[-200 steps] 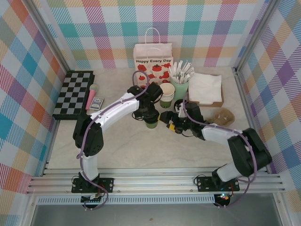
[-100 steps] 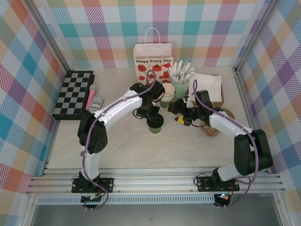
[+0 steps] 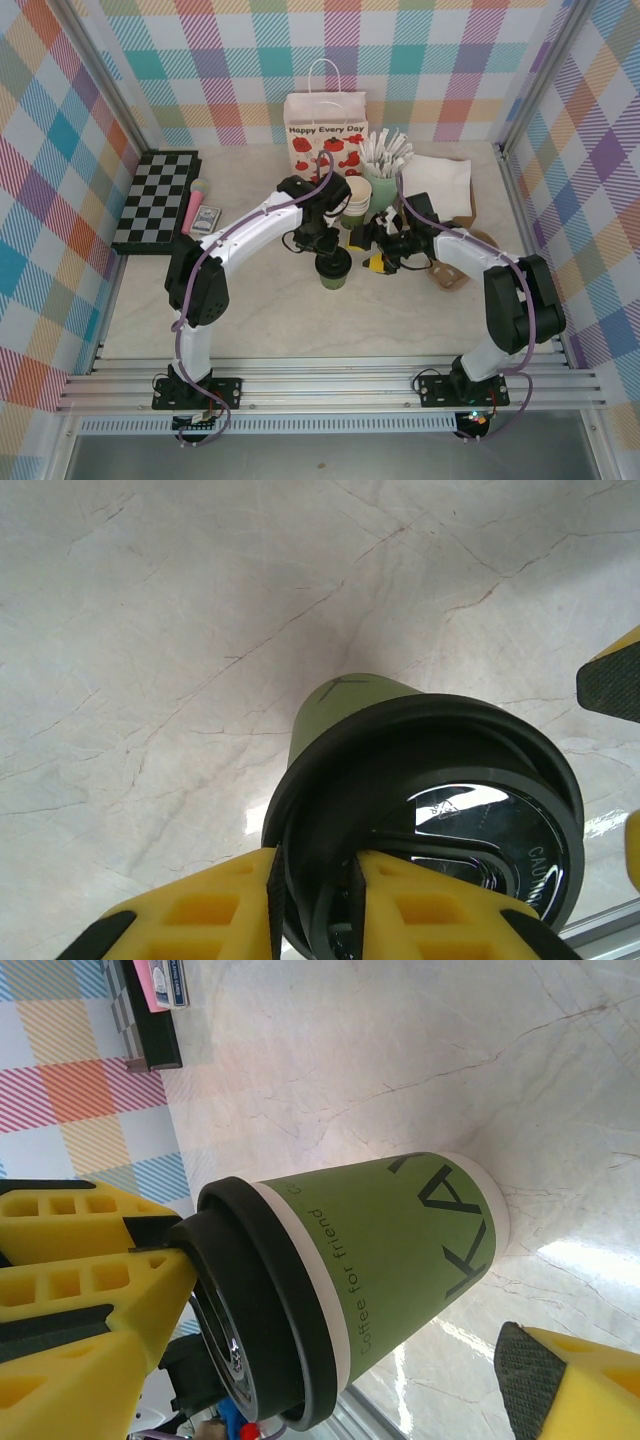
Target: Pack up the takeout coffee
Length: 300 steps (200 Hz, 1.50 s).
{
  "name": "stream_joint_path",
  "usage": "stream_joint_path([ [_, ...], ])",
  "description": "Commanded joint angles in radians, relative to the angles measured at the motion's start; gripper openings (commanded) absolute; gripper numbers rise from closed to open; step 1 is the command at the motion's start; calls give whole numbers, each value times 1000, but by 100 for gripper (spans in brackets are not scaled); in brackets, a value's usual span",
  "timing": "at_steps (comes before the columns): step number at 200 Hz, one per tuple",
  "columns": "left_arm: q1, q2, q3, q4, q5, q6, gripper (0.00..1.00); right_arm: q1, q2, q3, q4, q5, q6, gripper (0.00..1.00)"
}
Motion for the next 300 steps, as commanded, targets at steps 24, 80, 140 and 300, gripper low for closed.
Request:
stream_joint_path([
  [24,-8,-54,7,-6,36,-2,27,2,-19,6,-22,-13,-38,93],
  [80,46,-244,-110,152,135,-80,64,4,-93,-57,59,39,-2,95],
  [140,205,-476,-584,480,200,-361,40,5,-106,-167,147,96,-19,78],
  [300,226,-358,-767,783,522,-445,27,23,-17,-168,202,31,-27,57],
])
